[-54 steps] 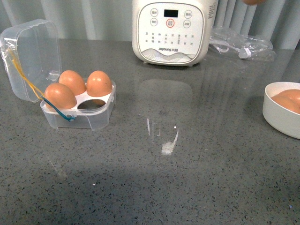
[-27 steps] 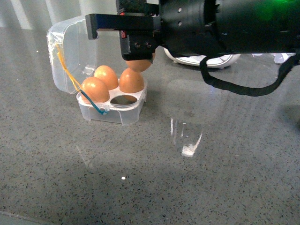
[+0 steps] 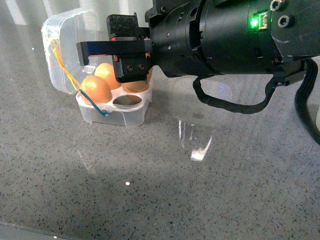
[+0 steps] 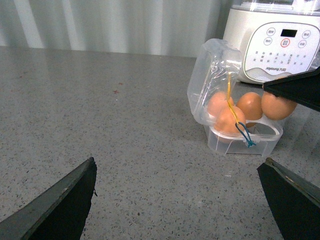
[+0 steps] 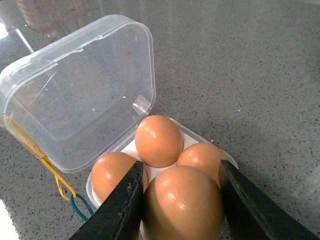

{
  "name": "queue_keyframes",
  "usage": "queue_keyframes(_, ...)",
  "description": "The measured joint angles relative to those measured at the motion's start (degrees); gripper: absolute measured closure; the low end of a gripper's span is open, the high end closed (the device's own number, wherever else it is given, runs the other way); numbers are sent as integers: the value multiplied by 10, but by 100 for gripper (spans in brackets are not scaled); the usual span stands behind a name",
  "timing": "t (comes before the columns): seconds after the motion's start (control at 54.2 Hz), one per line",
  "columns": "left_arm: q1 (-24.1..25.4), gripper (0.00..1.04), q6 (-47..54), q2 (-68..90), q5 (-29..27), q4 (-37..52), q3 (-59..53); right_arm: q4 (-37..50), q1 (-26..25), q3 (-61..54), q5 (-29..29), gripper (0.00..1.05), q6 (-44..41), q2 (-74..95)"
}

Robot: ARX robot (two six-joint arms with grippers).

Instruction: Put egg into box

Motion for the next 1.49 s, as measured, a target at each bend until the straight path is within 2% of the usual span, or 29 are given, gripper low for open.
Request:
queue_keyframes(0.092,0,7,0,0,0,0,0,1,-1,3,-9,63,6,6)
queue_keyframes(0.406,0,7,0,0,0,0,0,23,-16,5,-13,5,38,9)
queue_keyframes(0.479,0,7,0,0,0,0,0,30,-23,-8,-9,8,41,-8)
queue_keyframes(0.664,0,7,0,0,0,0,0,46,-57,-56,-6,7,67,-89)
queue_keyframes(0.885,0,7,0,0,0,0,0,44,-144,-161,109,7,69,-201)
queue_keyframes(0.977,0,7,0,0,0,0,0,80,-176,-231,118,7,69,-248)
queue_keyframes(1.088,0,7,0,0,1,0,0,85,-179,-241,115,7,69,-268)
queue_keyframes(1.124,0,7,0,0,1,0,0,95,-175,-243,130,8,64,-269)
queue_keyframes(1.161,0,7,0,0,0,0,0,148,-172,-263,205,17,29,-271)
queue_keyframes(1.217,0,7,0,0,-1,0,0,187,-178,-299,249,27,-3,-285)
queue_keyframes(1.346,0,7,0,0,0,0,0,210,-225,-396,230,56,-33,-357)
queue_keyframes(1.493,0,7,0,0,0,0,0,212,-255,-450,200,79,-39,-407)
